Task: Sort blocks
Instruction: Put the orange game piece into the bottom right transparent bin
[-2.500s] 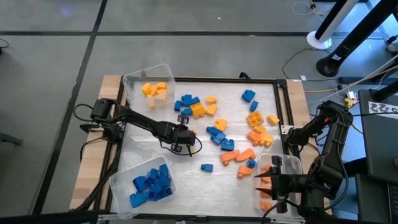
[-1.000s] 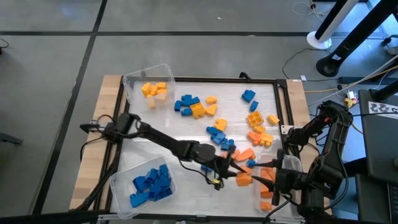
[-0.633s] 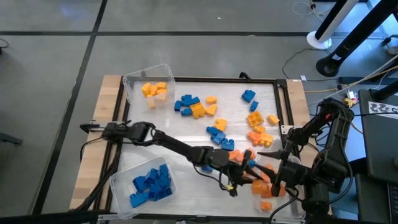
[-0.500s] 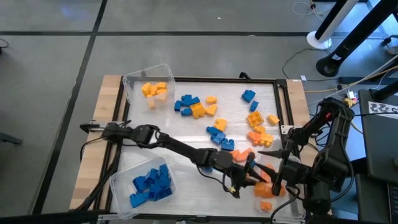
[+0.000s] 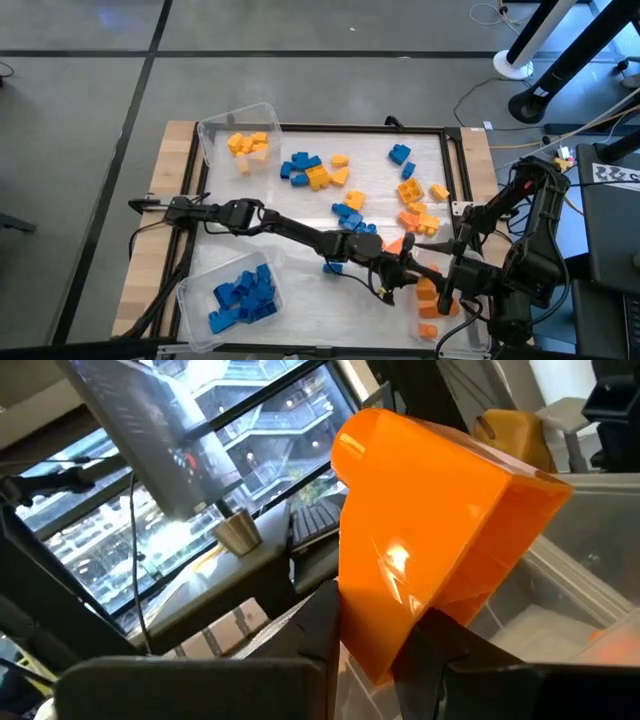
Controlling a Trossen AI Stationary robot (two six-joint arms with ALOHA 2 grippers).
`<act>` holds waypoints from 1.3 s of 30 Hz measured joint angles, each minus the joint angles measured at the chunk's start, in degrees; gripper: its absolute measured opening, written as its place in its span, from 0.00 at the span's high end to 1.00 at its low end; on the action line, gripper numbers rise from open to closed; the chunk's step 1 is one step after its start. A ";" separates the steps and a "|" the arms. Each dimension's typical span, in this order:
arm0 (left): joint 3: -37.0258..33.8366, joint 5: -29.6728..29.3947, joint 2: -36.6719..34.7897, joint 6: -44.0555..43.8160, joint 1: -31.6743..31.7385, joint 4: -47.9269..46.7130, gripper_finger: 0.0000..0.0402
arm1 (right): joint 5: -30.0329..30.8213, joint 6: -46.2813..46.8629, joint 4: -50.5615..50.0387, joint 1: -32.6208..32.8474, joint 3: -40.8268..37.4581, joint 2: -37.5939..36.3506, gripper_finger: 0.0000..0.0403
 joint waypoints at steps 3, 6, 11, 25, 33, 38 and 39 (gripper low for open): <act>0.00 0.02 0.00 -0.01 0.13 -0.79 0.87 | 0.00 0.00 -0.02 0.00 0.00 0.02 0.53; 0.00 0.00 0.00 0.07 0.14 -1.07 0.86 | 0.00 0.00 -0.02 0.00 0.00 0.02 0.53; 0.00 -0.68 -0.02 0.60 0.04 -1.39 0.78 | 0.00 0.00 -0.02 0.00 0.00 0.02 0.53; 0.00 -1.60 -0.04 -0.29 -0.01 -1.48 0.62 | -1.05 0.00 -0.04 0.00 0.02 0.02 0.53; 0.00 -1.58 -0.09 -1.58 -0.21 -1.90 0.63 | -3.34 0.02 -0.02 0.00 0.04 0.04 0.53; 0.00 -1.60 -0.09 -2.44 -1.17 -1.88 0.64 | -5.97 0.02 -0.02 0.00 0.04 0.04 0.53; 0.00 -1.60 -0.09 -2.23 -1.32 -1.88 0.64 | -6.53 0.03 -0.02 0.00 0.04 0.04 0.53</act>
